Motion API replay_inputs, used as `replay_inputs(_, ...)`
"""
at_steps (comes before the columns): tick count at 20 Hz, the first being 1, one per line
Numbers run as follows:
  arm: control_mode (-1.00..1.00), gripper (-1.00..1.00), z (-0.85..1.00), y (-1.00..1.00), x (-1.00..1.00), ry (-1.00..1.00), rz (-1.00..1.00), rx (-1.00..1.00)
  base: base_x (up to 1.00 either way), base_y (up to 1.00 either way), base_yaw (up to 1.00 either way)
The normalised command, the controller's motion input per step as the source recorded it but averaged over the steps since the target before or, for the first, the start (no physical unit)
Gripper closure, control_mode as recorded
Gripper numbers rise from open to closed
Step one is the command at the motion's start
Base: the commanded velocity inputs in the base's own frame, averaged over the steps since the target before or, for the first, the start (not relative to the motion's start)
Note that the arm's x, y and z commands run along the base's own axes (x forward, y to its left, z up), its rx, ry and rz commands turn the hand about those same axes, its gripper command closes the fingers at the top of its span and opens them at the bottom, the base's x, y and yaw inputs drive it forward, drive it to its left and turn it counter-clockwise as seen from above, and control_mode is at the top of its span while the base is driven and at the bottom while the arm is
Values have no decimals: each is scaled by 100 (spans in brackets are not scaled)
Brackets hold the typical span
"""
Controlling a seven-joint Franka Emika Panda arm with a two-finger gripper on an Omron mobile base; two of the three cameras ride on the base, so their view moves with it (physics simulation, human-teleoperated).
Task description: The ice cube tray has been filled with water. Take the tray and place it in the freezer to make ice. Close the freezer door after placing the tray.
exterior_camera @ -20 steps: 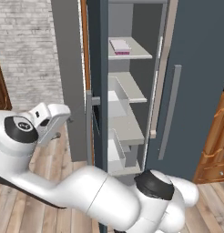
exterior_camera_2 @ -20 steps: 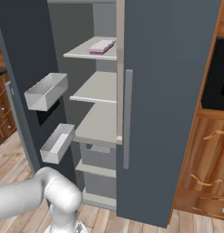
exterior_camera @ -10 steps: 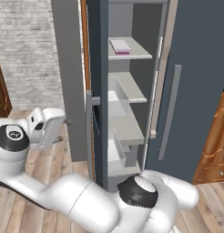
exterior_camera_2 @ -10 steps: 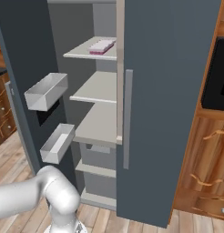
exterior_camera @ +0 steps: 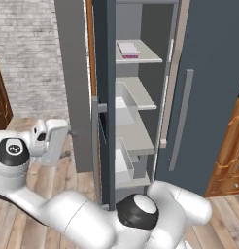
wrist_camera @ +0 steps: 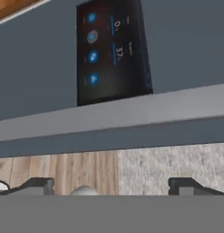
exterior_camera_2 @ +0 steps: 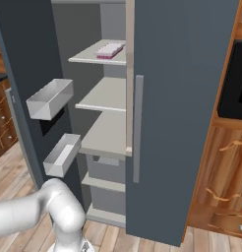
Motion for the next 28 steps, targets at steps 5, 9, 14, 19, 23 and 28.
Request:
replay_inputs(5, -100, -100, -24, -15, 3, 18, 9, -3, 0, 0, 0)
replay_inputs(9, -100, -100, -30, -1, 17, 20, 13, -9, 0, 0, 0)
replay_inputs(14, -100, -100, -33, 0, 22, 15, 13, -10, 0, 0, 0)
replay_inputs(19, -100, -100, -33, 0, 32, 16, 13, -9, 0, 0, 0)
replay_inputs(23, -100, -100, -27, 13, 44, 14, 4, -7, 0, 0, 0)
replay_inputs(28, -100, -100, -21, 33, 50, 11, 0, -6, 0, 0, 0)
